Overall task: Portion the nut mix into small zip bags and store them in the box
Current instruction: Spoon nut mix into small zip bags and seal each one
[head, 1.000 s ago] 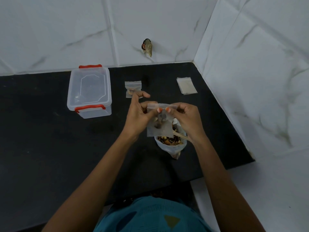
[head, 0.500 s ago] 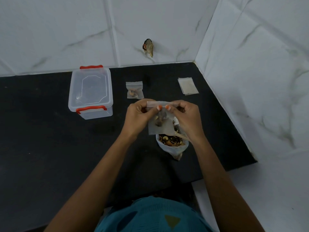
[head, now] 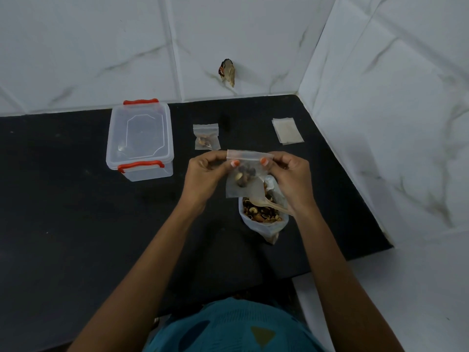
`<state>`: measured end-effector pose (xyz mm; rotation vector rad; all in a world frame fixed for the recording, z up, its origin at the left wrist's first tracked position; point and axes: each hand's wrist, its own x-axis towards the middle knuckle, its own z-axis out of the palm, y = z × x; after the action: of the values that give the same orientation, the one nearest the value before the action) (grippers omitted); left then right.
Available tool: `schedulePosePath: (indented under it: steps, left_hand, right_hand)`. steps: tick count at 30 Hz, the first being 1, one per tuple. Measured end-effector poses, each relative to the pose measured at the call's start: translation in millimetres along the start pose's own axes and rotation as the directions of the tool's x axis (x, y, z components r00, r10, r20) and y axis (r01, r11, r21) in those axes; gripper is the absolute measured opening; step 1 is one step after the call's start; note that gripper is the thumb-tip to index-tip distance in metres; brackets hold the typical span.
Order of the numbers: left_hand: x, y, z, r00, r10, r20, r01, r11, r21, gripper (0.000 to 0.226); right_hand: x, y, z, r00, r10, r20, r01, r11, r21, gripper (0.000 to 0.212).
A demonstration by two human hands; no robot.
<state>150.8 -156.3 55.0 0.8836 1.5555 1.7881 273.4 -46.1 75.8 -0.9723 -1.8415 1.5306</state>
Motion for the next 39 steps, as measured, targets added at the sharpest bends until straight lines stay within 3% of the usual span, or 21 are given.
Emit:
schedulePosePath:
  steps: [8, 13, 18, 22, 24, 29, 34, 39]
  left_hand:
    - [1, 0, 2, 0.999, 0.031, -0.008, -0.031, 0.999, 0.011, 0.015]
    - [1, 0, 1, 0.997, -0.044, -0.065, 0.042, 0.999, -0.033, 0.010]
    - [-2, 0, 2, 0.992, -0.116, -0.054, 0.113, 0.992, -0.058, 0.011]
    - [-2, 2, 4, 0.993, -0.096, -0.068, 0.094, 0.995, -0.035, 0.011]
    - [-2, 2, 5, 0.993, -0.093, -0.069, 0.092, 0.996, -0.019, 0.011]
    - [-4, 2, 9, 0.994, -0.105, -0.032, 0.104, 0.994, -0.044, 0.010]
    - [-2, 4, 11, 0.990, -0.136, 0.034, 0.138, 0.988, -0.067, 0.041]
    - [2, 1, 14, 0.993, -0.117, 0.015, 0.117, 0.992, 0.049, 0.024]
  right_hand:
    - [-2, 1, -5, 0.997, 0.064, 0.033, -0.067, 0.994, 0.085, 0.008]
    - [-2, 2, -7, 0.993, 0.117, 0.024, -0.120, 0.975, 0.188, 0.009]
    - [0, 2, -9, 0.996, 0.088, 0.029, -0.090, 0.994, 0.067, 0.012]
    - [-1, 3, -7, 0.994, 0.075, 0.077, -0.087, 0.984, 0.157, 0.010]
    - [0, 3, -7, 0.995, 0.050, 0.088, -0.060, 0.992, 0.108, 0.010]
    - [3, 4, -2, 1.000, 0.005, 0.010, -0.005, 1.000, 0.005, 0.010]
    - [3, 5, -3, 1.000, -0.028, 0.015, 0.028, 0.999, -0.028, 0.011]
    - [0, 3, -3, 0.998, -0.048, 0.041, 0.048, 0.999, 0.006, 0.011]
